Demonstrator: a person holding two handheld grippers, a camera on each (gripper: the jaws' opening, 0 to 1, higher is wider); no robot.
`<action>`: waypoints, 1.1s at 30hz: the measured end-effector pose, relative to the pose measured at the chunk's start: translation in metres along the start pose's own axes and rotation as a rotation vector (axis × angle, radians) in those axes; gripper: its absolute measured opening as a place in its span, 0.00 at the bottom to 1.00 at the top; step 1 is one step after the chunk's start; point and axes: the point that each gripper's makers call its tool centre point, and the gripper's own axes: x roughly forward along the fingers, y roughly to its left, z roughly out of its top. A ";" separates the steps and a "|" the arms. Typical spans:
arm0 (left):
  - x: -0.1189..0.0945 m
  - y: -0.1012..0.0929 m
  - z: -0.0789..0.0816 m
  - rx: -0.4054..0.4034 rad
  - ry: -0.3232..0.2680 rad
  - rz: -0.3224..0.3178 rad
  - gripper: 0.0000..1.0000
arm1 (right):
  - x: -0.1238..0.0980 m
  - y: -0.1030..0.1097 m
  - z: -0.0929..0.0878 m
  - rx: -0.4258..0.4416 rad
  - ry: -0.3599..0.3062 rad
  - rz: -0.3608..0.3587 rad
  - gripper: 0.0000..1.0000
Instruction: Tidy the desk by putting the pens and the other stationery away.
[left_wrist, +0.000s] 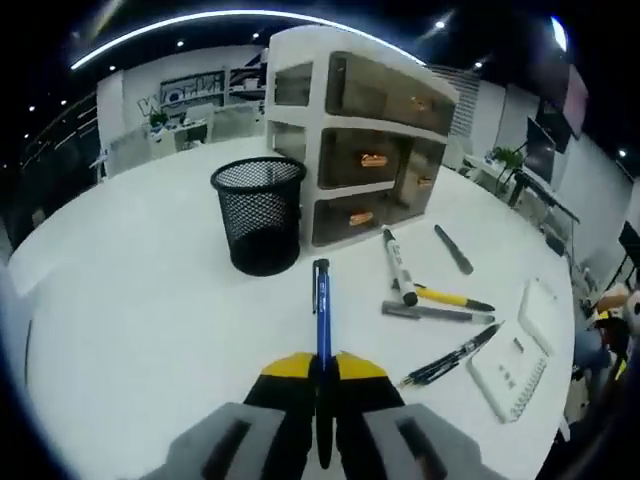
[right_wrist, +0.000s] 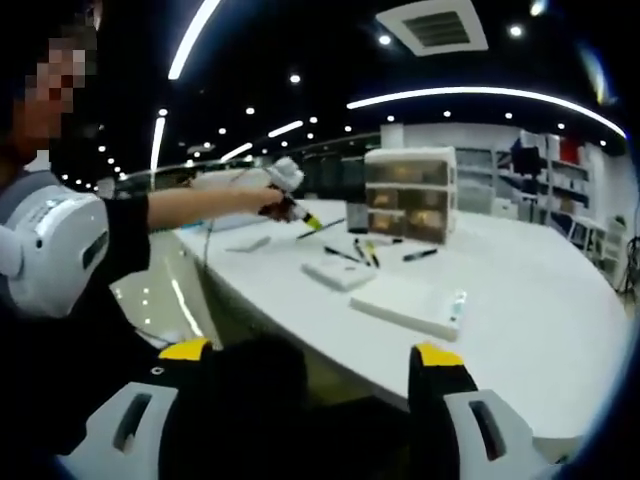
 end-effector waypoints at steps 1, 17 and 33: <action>-0.003 -0.004 0.004 0.005 -0.026 -0.012 0.06 | 0.000 0.001 0.001 -0.002 -0.001 0.001 0.76; -0.062 -0.021 0.058 -0.004 -0.443 -0.070 0.06 | 0.008 0.012 0.010 -0.001 -0.028 0.025 0.76; -0.097 -0.027 0.084 0.050 -0.767 -0.050 0.06 | 0.018 0.022 0.017 0.004 -0.041 0.052 0.76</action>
